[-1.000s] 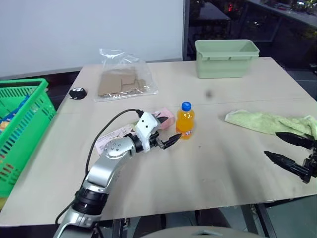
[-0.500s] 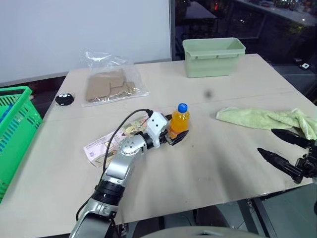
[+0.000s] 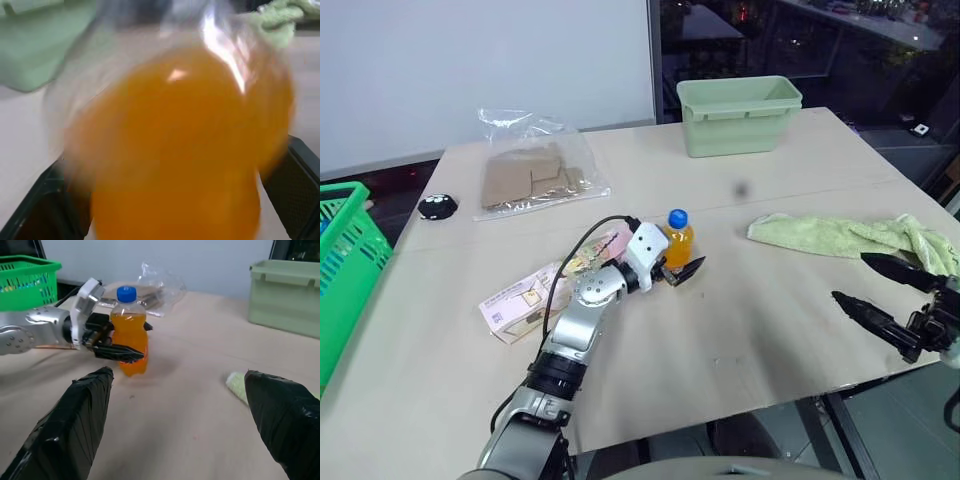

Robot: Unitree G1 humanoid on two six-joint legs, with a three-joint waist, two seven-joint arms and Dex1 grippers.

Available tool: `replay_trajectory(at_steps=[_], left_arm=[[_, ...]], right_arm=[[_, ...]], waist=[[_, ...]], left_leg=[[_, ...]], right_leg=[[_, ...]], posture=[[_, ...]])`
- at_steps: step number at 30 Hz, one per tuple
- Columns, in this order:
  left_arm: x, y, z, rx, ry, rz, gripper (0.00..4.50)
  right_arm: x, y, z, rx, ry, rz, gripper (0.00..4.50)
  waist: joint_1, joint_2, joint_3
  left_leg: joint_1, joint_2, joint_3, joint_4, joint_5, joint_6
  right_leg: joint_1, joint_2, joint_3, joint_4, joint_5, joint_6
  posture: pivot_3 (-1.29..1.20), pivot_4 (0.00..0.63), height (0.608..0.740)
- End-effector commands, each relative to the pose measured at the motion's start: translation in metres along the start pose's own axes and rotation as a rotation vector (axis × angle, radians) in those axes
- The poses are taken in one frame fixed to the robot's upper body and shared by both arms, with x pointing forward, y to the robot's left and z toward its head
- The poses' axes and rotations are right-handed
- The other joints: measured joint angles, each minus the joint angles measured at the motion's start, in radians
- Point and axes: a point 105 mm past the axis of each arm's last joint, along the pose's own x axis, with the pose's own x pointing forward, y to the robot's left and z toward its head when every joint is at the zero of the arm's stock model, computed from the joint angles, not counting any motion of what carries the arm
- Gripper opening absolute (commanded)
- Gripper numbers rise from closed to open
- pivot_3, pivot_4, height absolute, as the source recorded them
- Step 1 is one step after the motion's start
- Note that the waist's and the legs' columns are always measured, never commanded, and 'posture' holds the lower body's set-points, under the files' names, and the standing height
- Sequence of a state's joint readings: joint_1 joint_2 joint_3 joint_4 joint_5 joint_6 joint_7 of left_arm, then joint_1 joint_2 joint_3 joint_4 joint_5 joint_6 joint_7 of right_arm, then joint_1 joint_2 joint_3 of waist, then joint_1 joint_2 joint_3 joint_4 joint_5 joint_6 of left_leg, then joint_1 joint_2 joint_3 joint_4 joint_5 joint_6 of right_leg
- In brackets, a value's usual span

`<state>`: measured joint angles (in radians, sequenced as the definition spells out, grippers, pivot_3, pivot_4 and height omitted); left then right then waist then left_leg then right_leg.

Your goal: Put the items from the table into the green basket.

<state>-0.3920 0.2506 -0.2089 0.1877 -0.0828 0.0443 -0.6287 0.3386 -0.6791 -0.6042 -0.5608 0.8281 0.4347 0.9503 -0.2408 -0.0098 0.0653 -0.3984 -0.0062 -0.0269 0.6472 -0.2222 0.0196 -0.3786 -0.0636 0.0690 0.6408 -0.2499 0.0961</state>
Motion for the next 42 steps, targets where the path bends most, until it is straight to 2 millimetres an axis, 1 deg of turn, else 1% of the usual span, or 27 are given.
replay_trajectory(at_steps=[1, 7, 10, 14, 21, 22, 23, 24, 25, 32, 36, 38, 39, 41, 42], left_arm=[[0.005, 0.002, 0.006, 0.014, -0.024, 0.001, 4.50], [0.006, 0.003, 0.002, 0.021, -0.018, -0.012, 4.50], [0.006, 0.004, 0.001, 0.016, -0.016, -0.006, 4.50], [0.006, 0.006, 0.005, -0.011, -0.032, 0.010, 4.50], [0.005, 0.005, 0.003, -0.012, -0.022, 0.014, 4.50], [0.005, 0.005, 0.003, -0.011, -0.020, 0.012, 3.98], [0.004, 0.004, 0.003, -0.011, -0.026, 0.008, 3.81], [0.002, 0.003, 0.004, -0.019, -0.033, 0.002, 3.51], [0.001, 0.003, 0.004, -0.037, -0.042, -0.005, 3.08], [-0.001, 0.009, 0.002, -0.022, -0.030, 0.032, 3.05], [-0.002, 0.017, 0.010, -0.025, -0.059, 0.063, 3.05], [-0.003, 0.024, 0.020, -0.046, -0.094, 0.083, 3.05], [-0.004, 0.028, 0.028, -0.050, -0.118, 0.096, 3.05], [-0.008, 0.047, 0.053, -0.104, -0.202, 0.146, 3.05], [-0.011, 0.054, 0.062, -0.125, -0.232, 0.172, 3.05]], right_arm=[[0.000, 0.001, 0.008, -0.034, -0.036, -0.009, 4.46], [-0.004, 0.003, 0.002, -0.030, -0.004, -0.011, 4.46], [-0.004, 0.003, 0.002, -0.031, -0.004, -0.010, 4.46], [-0.003, 0.002, 0.001, -0.031, -0.001, -0.003, 4.46], [-0.001, 0.000, 0.002, -0.032, -0.003, 0.006, 4.46], [-0.001, -0.001, 0.002, -0.032, -0.003, 0.006, 4.50], [-0.001, -0.001, 0.002, -0.032, -0.004, 0.006, 4.50], [-0.001, -0.001, 0.002, -0.031, -0.005, 0.007, 4.50], [-0.001, -0.001, 0.002, -0.031, -0.006, 0.007, 4.50], [0.000, -0.001, 0.002, -0.029, -0.010, 0.003, 4.50], [0.000, -0.001, 0.002, -0.030, -0.011, 0.009, 4.50], [0.001, -0.001, 0.004, -0.031, -0.018, 0.016, 4.50], [0.003, -0.001, 0.006, -0.028, -0.028, 0.022, 4.50], [0.009, -0.001, 0.011, -0.030, -0.050, 0.038, 4.50], [0.011, -0.002, 0.014, -0.031, -0.060, 0.045, 4.50]], waist=[[-0.006, 0.000, -0.001], [-0.024, -0.001, -0.002], [-0.028, -0.001, -0.003], [-0.032, -0.001, -0.003], [-0.043, -0.002, -0.003], [-0.044, -0.002, -0.003], [-0.046, -0.002, -0.004], [-0.047, -0.001, -0.004], [-0.047, -0.002, -0.004], [-0.047, -0.002, -0.004], [-0.048, -0.002, -0.004], [-0.049, -0.002, -0.004], [-0.050, -0.002, -0.004], [-0.050, -0.002, -0.003], [-0.049, -0.003, -0.003]], left_leg=[[0.000, 0.000, 0.000, 0.000, 0.000, 0.000], [-0.001, 0.000, -0.003, 0.000, 0.000, 0.000], [0.000, 0.000, -0.005, 0.000, 0.000, 0.000], [0.000, 0.000, -0.005, 0.000, 0.000, 0.000], [0.000, 0.000, -0.006, 0.000, 0.000, 0.000], [0.000, 0.000, -0.006, 0.000, 0.000, 0.000], [0.000, 0.000, -0.006, 0.000, 0.000, 0.000], [0.000, 0.000, -0.006, 0.000, 0.000, 0.000], [0.000, 0.000, -0.006, 0.000, 0.000, 0.000], [0.000, 0.000, -0.007, 0.000, 0.000, 0.000], [0.000, 0.000, -0.007, 0.000, 0.000, 0.000], [0.000, 0.000, -0.007, 0.000, 0.000, 0.000], [0.000, 0.000, -0.007, 0.000, 0.000, 0.000], [0.000, 0.000, -0.007, 0.000, 0.000, 0.000], [0.000, 0.000, -0.007, 0.000, 0.000, 0.000]], right_leg=[[0.000, 0.000, 0.000, 0.000, 0.000, 0.000], [0.000, 0.000, -0.001, 0.000, 0.000, 0.000], [0.000, 0.000, 0.000, 0.000, 0.000, 0.000], [0.000, 0.000, 0.000, 0.000, 0.000, 0.000], [0.000, 0.000, -0.001, 0.000, 0.001, 0.002], [0.000, 0.000, -0.001, 0.000, 0.001, 0.002], [0.000, 0.000, -0.001, 0.000, 0.001, 0.002], [0.000, 0.000, -0.001, 0.000, 0.001, 0.002], [0.000, 0.000, -0.001, 0.000, 0.001, 0.002], [0.000, 0.000, -0.001, 0.000, 0.001, 0.002], [0.000, 0.000, -0.001, 0.000, 0.001, 0.002], [0.000, 0.000, -0.001, 0.000, 0.001, 0.002], [0.000, 0.000, -0.001, 0.000, 0.001, 0.002], [0.000, 0.000, -0.001, 0.000, 0.001, 0.002], [0.000, 0.000, -0.001, 0.001, 0.001, 0.002]], posture=[[-0.35, 0.000, 0.740], [-0.36, 0.000, 0.740], [-0.36, 0.000, 0.740], [-0.35, 0.000, 0.740], [-0.34, 0.000, 0.740], [-0.34, 0.000, 0.740], [-0.34, 0.000, 0.740], [-0.34, 0.000, 0.740], [-0.34, 0.000, 0.740], [-0.34, 0.000, 0.740], [-0.34, 0.000, 0.740], [-0.34, 0.000, 0.740], [-0.33, 0.000, 0.740], [-0.31, 0.000, 0.740], [-0.30, 0.000, 0.740]])
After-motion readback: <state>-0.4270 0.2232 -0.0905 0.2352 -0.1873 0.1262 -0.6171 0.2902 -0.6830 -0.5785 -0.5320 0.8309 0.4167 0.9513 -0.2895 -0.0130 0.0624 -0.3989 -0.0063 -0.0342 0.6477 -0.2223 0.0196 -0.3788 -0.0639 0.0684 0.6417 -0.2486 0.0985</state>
